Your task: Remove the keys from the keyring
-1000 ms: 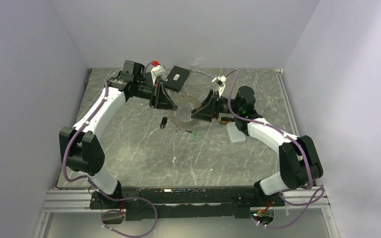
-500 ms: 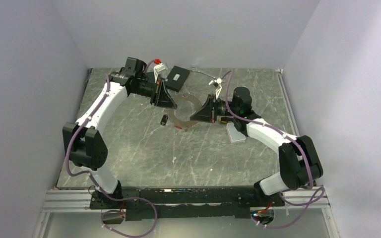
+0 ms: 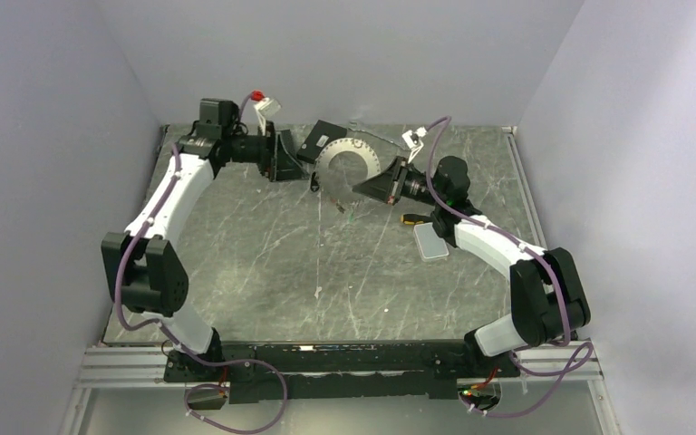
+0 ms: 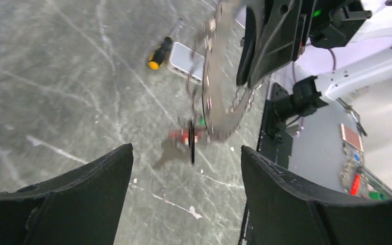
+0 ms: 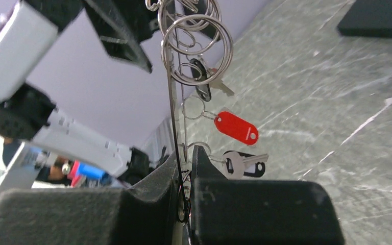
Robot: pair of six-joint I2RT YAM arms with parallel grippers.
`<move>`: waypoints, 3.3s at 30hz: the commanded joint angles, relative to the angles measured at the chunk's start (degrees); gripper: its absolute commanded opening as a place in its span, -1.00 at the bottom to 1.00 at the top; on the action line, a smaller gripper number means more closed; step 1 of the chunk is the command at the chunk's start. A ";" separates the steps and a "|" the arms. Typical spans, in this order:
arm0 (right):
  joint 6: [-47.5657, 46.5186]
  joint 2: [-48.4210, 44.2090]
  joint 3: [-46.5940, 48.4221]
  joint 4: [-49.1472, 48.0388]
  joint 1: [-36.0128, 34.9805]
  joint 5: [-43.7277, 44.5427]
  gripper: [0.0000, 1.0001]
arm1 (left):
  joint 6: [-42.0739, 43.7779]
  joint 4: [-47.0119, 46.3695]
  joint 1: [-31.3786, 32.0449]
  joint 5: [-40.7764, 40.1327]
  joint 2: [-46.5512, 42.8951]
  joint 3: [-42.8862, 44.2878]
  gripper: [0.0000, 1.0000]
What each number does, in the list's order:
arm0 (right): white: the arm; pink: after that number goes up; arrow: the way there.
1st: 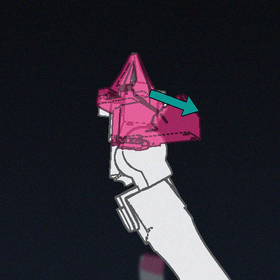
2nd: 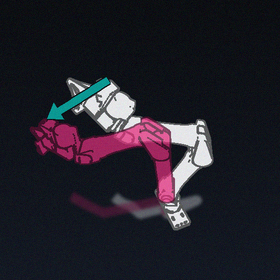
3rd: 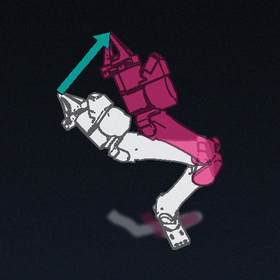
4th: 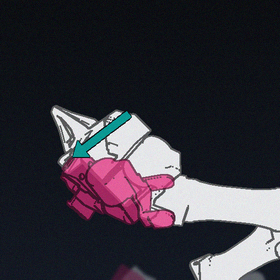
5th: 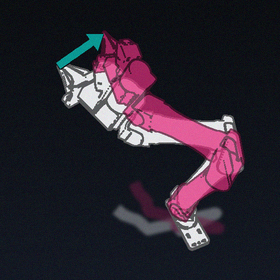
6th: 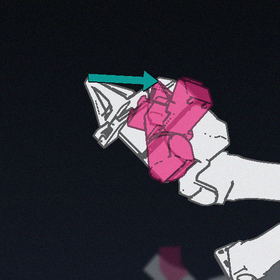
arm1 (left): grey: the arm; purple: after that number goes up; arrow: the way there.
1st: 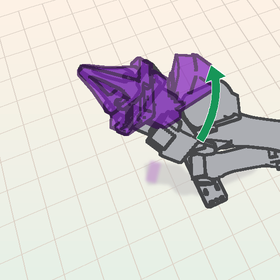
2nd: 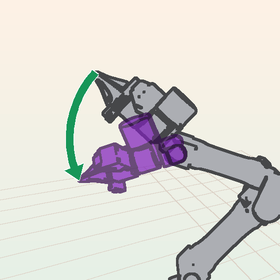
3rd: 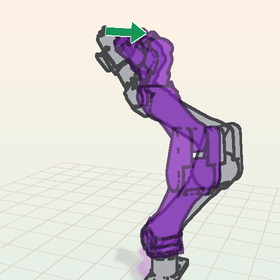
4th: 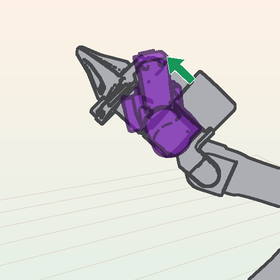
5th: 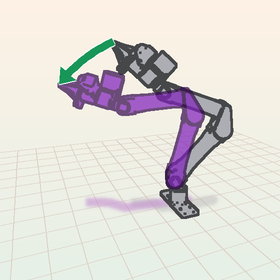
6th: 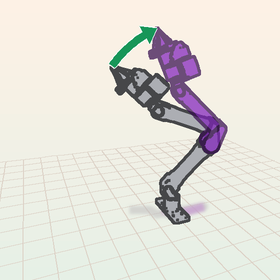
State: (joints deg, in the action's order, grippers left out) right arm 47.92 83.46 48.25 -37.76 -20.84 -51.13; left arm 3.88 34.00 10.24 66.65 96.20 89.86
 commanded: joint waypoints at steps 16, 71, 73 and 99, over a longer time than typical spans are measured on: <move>13.30 -1.22 3.51 4.26 4.78 20.19 -1.00 | -14.00 -35.78 13.30 -4.66 -5.55 -18.60 0.34; 19.75 0.14 3.08 3.09 5.46 20.37 -1.00 | -31.09 -80.50 17.96 -13.55 17.19 -19.95 0.02; 19.75 0.20 3.03 3.06 5.47 20.37 -1.00 | -31.49 -81.23 17.97 -13.26 17.41 -19.99 0.02; 18.09 -1.45 4.23 4.76 7.21 20.91 -1.00 | -24.71 -78.46 15.12 -18.74 10.50 -31.30 0.30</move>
State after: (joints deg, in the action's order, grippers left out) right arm 66.61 84.20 48.93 -29.61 -14.28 -30.35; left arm -24.49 -44.66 26.39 50.61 111.15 59.92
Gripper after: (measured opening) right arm 0.067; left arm 0.648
